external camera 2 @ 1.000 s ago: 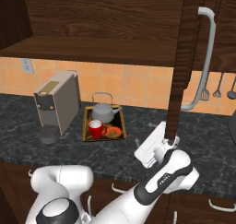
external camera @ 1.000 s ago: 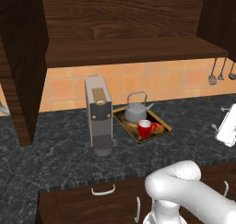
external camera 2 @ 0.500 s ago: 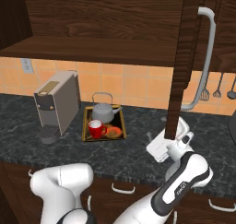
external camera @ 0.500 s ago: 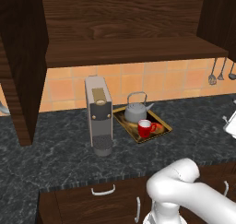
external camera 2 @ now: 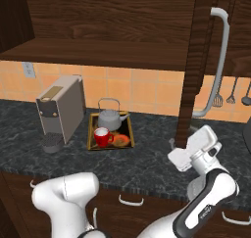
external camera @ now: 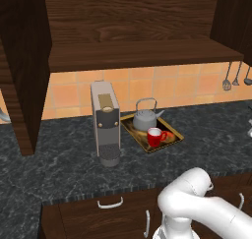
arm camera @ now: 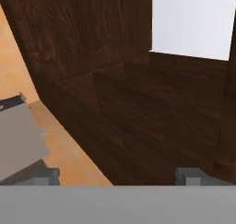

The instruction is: Pick the kettle from the counter and place it on the tray. Then pick the mug from the cabinet and place it on the tray. Then close the cabinet doors.

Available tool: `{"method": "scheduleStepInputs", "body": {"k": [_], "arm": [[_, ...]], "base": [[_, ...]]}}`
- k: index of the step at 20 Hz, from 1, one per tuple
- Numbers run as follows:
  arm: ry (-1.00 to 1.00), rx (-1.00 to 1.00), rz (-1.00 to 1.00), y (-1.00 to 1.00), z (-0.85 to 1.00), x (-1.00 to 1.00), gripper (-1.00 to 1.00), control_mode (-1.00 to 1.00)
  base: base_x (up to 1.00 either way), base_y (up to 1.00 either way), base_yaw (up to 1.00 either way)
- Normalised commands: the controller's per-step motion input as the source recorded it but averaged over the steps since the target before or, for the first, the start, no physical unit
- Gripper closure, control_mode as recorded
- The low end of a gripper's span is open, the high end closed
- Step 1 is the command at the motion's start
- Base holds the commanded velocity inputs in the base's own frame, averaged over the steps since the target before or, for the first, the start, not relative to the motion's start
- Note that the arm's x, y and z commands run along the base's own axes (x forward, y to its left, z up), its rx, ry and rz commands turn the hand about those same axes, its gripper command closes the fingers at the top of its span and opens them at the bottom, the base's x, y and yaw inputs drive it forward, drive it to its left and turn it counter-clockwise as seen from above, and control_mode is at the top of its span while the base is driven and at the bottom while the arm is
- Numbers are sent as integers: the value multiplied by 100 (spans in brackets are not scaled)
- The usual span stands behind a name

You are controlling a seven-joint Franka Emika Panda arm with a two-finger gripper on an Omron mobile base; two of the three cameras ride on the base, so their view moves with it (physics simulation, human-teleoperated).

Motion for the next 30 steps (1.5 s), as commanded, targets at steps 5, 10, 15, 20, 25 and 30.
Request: {"method": "scheduleStepInputs", "body": {"k": [5, 10, 15, 20, 25, 30], "arm": [[-11, 1, -3, -33, 4, -5, -100, -100], [-21, 0, 0, -38, 31, -7, -100, -100], [-19, 0, 0, -34, 36, -13, -100, -100], [-22, -1, 0, -11, 47, -23, -100, -100], [-20, -3, -1, 1, 55, -36, -100, -100], [-15, -10, -8, 11, 48, -47, -100, -100]], "base": [[0, 0, 0], [0, 0, 0], [0, 0, 0], [0, 0, 0], [0, 0, 0], [0, 0, 0]]}}
